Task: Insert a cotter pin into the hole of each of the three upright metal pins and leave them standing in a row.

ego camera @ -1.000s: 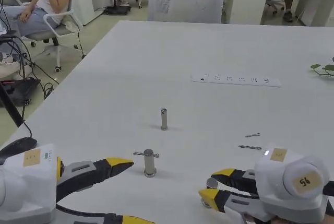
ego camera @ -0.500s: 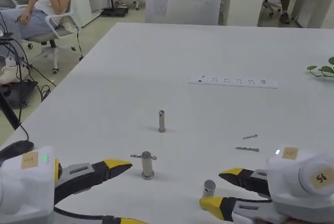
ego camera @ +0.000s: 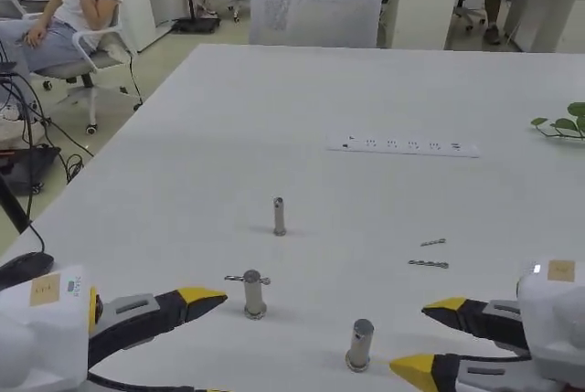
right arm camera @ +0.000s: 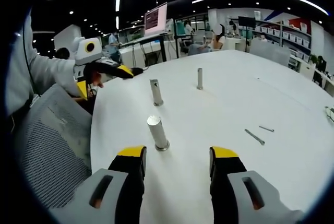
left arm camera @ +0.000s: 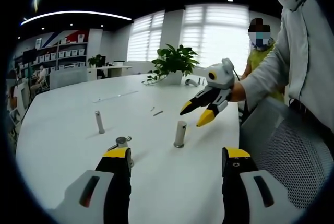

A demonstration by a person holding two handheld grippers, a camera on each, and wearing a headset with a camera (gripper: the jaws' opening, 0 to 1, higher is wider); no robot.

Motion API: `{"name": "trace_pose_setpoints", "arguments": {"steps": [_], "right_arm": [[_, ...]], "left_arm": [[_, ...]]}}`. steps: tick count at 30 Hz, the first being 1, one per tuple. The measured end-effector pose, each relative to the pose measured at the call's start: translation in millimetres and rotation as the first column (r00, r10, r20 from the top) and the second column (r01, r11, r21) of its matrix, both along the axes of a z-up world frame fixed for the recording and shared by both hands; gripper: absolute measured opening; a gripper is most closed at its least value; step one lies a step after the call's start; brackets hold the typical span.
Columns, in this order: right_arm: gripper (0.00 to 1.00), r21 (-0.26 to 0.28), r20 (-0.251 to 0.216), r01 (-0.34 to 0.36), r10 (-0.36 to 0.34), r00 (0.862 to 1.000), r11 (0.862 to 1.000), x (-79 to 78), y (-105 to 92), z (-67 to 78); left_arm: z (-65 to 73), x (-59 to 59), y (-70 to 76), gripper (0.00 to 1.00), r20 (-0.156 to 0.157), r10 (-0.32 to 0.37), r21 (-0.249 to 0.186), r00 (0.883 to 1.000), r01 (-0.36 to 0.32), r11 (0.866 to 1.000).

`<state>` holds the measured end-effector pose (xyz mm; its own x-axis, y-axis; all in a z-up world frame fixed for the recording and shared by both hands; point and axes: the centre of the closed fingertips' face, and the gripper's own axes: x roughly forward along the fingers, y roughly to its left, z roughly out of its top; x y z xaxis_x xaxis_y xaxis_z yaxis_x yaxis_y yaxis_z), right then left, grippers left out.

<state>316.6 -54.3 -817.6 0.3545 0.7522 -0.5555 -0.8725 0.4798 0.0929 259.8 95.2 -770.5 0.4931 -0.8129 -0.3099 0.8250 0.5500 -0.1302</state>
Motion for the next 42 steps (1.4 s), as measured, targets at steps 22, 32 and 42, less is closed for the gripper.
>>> {"name": "trace_pose_setpoints", "arguments": {"steps": [22, 32, 42], "right_arm": [[0.37, -0.181, 0.09, 0.02, -0.004, 0.996, 0.983, 80.3, -59.1, 2.4], [0.26, -0.263, 0.104, -0.007, 0.036, 0.994, 0.965, 108.9, -62.7, -2.0], [0.2, -0.352, 0.077, -0.094, 0.129, 0.989, 0.931, 125.9, -55.2, -11.0]], "left_arm": [[-4.5, -0.4, -1.9, 0.7, -0.009, 0.007, -0.003, 1.0, -0.007, 1.0], [-5.7, -3.6, 1.0, 0.69, -0.014, 0.018, -0.006, 1.0, -0.018, 1.0], [-5.6, -5.6, 6.2, 0.69, -0.018, 0.032, -0.008, 0.999, -0.033, 0.999]]}}
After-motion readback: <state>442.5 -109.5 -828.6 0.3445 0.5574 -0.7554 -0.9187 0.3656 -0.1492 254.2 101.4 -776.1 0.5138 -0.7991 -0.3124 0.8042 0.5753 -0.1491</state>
